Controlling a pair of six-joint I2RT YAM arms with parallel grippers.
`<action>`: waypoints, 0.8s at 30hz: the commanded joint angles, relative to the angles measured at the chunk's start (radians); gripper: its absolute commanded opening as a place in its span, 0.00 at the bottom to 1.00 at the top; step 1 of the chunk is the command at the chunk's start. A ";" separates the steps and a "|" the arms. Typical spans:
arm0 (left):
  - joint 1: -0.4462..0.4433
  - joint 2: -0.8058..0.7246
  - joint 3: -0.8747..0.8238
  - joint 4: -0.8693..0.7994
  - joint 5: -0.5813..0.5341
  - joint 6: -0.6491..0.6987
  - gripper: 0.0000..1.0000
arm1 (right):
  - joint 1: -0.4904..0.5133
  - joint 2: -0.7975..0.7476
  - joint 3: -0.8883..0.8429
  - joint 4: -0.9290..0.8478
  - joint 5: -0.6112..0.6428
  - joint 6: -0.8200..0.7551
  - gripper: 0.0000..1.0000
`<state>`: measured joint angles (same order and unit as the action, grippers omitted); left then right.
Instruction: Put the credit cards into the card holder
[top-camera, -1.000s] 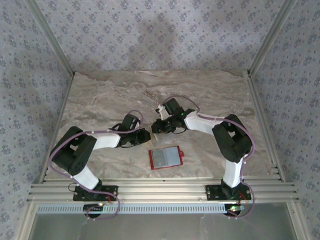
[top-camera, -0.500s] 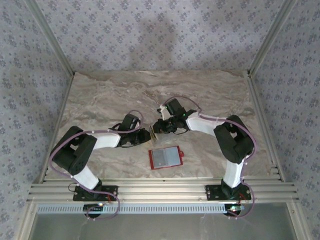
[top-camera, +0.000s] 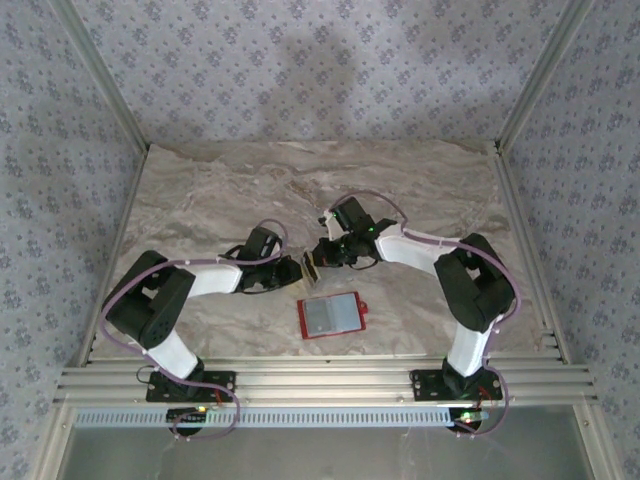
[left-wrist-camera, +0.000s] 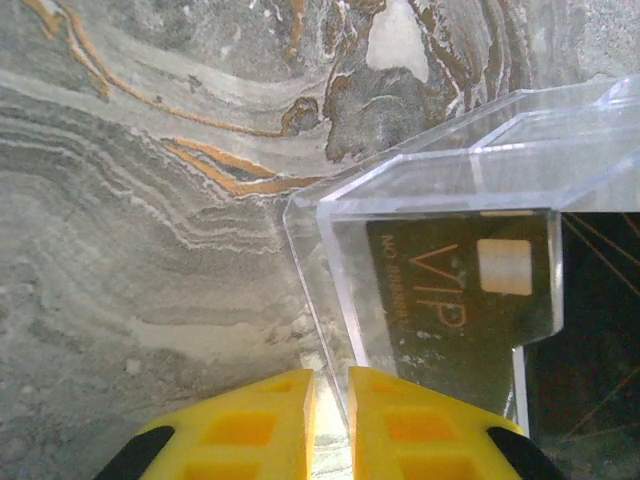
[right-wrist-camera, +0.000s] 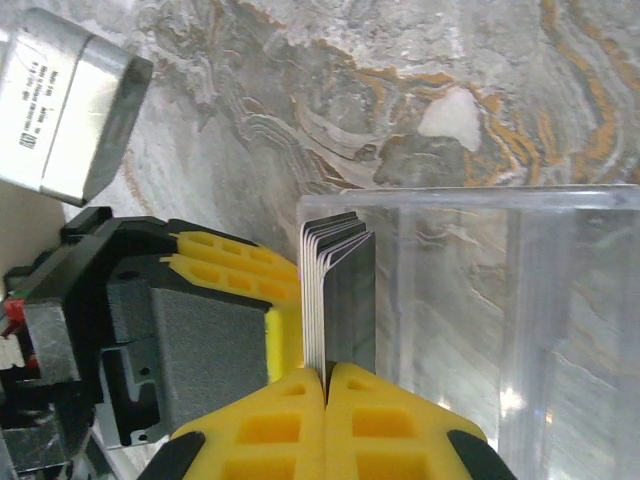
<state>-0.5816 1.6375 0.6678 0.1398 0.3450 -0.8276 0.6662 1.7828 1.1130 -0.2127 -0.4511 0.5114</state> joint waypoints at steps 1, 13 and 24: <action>-0.005 -0.006 0.025 -0.015 0.002 0.011 0.17 | 0.010 -0.039 0.001 -0.072 0.076 -0.010 0.00; -0.057 -0.132 0.067 -0.089 -0.028 0.009 0.18 | 0.006 -0.052 -0.007 -0.082 0.108 0.003 0.00; -0.063 -0.021 0.137 -0.073 -0.011 0.004 0.13 | -0.010 -0.062 -0.028 -0.063 0.077 0.016 0.00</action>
<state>-0.6418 1.5784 0.7746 0.0696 0.3256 -0.8280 0.6659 1.7538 1.1057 -0.2615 -0.3637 0.5125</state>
